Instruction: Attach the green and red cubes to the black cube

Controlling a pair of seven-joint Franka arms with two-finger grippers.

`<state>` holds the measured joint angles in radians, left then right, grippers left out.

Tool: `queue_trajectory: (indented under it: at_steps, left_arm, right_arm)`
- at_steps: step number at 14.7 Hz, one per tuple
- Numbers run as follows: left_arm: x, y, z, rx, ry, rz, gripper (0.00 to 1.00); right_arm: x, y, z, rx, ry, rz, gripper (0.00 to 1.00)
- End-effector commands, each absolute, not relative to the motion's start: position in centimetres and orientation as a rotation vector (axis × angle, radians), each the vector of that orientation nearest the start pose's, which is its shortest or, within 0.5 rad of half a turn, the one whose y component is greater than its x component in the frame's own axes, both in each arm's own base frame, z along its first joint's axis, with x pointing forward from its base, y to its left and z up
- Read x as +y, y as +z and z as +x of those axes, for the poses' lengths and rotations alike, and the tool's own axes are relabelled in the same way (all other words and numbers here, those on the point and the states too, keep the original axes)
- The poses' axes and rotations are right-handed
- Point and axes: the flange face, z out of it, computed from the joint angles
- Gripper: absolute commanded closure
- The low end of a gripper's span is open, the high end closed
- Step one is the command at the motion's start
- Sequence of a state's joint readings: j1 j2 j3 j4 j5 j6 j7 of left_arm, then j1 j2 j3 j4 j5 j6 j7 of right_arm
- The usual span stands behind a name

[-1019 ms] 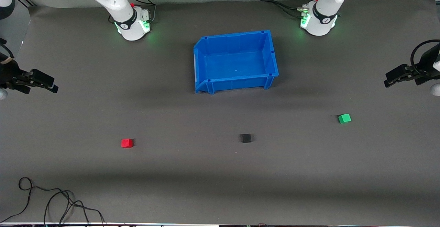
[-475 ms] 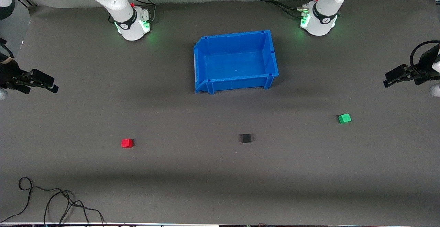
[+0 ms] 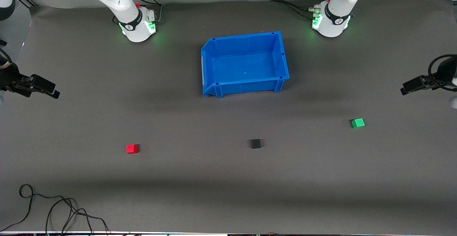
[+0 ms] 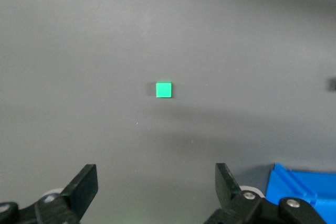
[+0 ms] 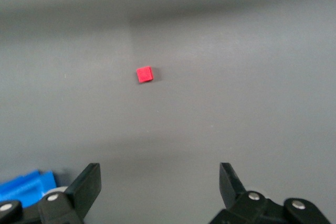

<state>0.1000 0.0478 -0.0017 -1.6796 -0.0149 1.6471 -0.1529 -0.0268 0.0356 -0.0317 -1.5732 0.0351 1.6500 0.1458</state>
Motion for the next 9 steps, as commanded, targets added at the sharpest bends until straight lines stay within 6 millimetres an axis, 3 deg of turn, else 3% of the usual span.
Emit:
queue_trajectory:
  at_steps: [1,6,9]
  left_arm:
    - [6.4,51.7,58.1,-0.672,0.193,-3.061,0.01]
    - [6.9,44.7,58.7,-1.262,0.120,-2.868,0.02]
    - [6.9,39.4,59.4,-1.525,0.233,-2.682,0.01]
  right_arm:
    - [-2.2,61.5,60.1,0.698,-0.088,-3.006,0.00]
    - [-1.2,60.9,61.6,1.425,0.018,-2.615,0.00]
    - [-0.8,58.6,62.5,1.739,0.116,-2.433,0.00]
